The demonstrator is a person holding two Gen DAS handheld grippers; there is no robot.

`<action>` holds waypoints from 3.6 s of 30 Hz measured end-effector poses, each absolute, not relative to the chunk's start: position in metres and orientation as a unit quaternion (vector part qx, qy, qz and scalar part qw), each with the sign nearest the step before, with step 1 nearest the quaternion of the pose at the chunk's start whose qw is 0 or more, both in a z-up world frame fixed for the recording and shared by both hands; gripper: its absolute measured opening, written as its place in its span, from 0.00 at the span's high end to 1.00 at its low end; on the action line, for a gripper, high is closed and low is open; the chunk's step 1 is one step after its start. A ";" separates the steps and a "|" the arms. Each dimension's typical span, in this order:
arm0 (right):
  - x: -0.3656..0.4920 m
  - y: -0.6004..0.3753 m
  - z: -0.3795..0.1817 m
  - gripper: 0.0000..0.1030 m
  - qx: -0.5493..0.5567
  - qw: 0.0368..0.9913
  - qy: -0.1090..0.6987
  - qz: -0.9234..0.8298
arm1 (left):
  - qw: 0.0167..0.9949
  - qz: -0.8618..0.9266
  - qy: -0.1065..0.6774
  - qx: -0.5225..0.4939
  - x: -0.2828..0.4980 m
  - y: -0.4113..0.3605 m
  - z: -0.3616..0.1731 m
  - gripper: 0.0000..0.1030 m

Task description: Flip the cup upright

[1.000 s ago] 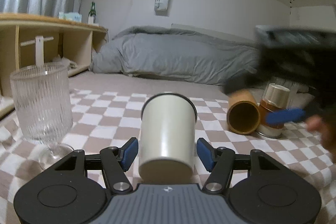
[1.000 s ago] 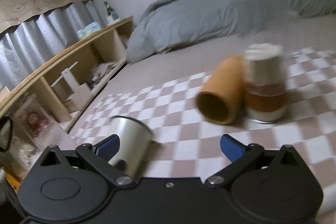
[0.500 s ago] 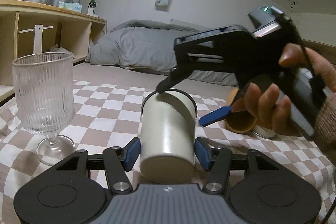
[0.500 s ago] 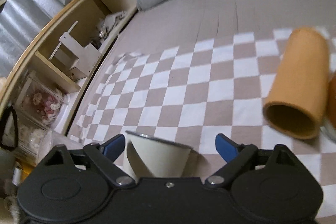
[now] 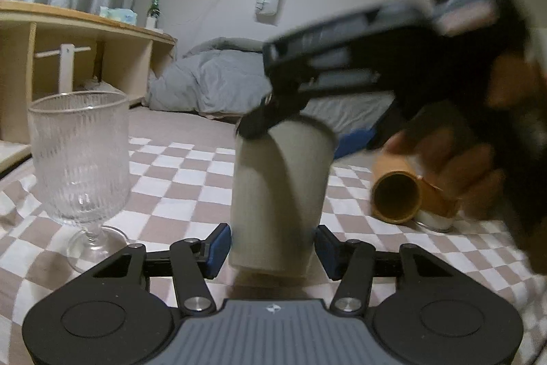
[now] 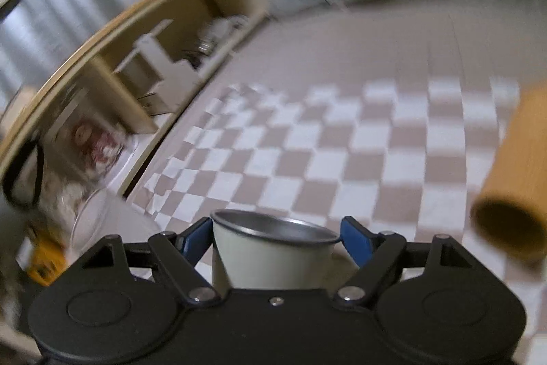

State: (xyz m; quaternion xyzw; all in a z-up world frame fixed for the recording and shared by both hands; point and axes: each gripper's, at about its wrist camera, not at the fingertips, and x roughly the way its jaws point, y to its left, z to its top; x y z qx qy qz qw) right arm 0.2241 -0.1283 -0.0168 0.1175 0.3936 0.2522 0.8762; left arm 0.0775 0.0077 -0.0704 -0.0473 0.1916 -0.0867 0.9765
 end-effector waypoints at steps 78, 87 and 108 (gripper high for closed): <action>0.017 -0.221 -0.015 0.00 0.001 0.976 0.118 0.183 | 0.992 0.065 0.107 0.025 -0.045 0.016 -0.028 0.00; 0.017 -0.229 -0.028 0.00 -0.004 0.977 0.130 0.170 | 0.991 0.070 0.108 0.027 -0.056 0.012 -0.031 0.00; 0.009 -0.230 -0.028 0.00 -0.020 0.978 0.118 0.168 | 0.991 0.083 0.104 0.034 -0.066 0.012 -0.032 0.00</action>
